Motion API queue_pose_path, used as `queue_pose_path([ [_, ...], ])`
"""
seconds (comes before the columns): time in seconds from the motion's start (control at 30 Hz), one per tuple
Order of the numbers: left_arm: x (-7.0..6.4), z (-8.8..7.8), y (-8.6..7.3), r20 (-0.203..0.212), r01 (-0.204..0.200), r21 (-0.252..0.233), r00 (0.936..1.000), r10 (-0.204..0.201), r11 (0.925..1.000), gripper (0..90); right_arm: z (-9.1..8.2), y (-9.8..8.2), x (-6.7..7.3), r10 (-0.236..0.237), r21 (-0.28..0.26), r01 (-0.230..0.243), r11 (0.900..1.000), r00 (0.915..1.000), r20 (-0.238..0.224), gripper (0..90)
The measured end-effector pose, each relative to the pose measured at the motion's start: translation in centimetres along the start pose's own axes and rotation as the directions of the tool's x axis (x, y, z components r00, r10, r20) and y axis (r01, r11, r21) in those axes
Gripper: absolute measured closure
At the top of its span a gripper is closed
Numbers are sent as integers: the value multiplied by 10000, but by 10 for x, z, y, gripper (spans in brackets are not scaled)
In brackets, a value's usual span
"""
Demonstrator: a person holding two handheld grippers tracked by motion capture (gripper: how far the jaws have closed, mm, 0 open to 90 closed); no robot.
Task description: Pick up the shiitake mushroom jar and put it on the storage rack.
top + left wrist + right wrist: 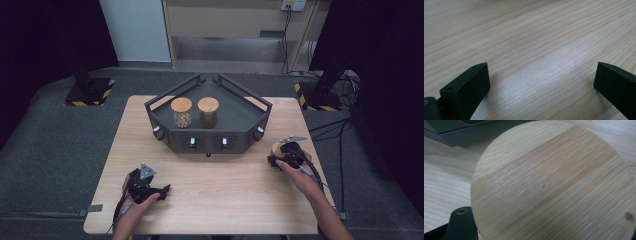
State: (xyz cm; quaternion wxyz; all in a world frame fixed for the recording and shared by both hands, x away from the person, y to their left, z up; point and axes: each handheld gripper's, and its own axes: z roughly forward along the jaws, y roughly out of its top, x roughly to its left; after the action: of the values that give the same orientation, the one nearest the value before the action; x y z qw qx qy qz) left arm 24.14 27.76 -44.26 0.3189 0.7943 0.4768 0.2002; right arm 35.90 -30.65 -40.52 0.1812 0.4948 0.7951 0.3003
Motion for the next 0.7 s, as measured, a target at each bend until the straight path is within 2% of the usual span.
queue_pose_path([
  [0.3,0,0,0,1,2,-2,10000,-2,10000,0,-12,1,-4,45,-57,-46,10000,9999,-167,254],
  [0.7,0,0,0,-1,-3,-2,10000,3,10000,0,-28,8,0,-162,-143,160,9998,9998,-95,254],
])
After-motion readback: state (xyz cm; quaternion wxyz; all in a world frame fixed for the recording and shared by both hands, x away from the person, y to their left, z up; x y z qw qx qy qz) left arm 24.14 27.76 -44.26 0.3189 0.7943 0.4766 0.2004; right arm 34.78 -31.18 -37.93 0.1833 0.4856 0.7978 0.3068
